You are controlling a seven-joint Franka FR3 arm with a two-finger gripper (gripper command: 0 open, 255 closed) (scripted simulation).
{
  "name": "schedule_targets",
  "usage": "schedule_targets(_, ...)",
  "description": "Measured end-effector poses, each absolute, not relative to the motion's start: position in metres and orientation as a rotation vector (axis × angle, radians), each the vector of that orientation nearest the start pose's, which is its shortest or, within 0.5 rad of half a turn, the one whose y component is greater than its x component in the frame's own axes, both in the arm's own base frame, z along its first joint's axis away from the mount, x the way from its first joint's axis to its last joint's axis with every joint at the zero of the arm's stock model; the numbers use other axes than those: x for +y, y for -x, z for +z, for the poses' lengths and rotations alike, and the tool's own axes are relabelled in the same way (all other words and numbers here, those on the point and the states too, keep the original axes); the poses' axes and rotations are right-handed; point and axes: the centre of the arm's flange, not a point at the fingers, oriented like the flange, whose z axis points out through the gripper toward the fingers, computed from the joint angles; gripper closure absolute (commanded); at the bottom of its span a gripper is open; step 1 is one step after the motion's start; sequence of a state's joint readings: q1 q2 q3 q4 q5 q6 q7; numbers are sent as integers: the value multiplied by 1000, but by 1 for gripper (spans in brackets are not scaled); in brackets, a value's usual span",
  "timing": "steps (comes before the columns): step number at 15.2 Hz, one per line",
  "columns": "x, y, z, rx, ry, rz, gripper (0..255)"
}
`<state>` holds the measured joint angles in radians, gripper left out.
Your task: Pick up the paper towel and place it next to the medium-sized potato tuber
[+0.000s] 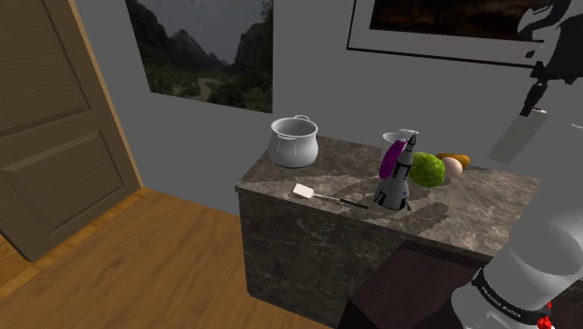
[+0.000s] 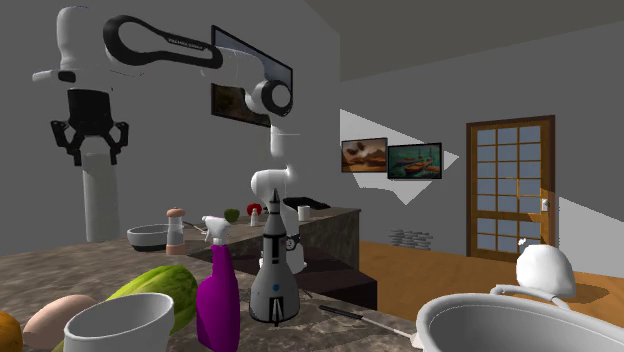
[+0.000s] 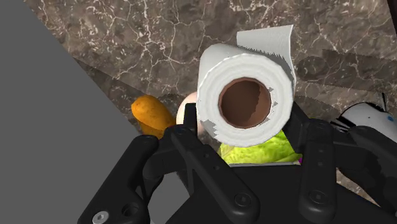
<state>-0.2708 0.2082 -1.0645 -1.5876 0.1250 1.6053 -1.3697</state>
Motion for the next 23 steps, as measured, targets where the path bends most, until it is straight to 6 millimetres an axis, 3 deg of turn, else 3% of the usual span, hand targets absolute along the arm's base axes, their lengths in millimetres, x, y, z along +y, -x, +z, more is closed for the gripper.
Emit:
schedule_targets(4, -602, -192, 542, -47, 3071, 114, 255)
schedule_targets(23, -607, -190, 436, -48, 3071, 111, 255)
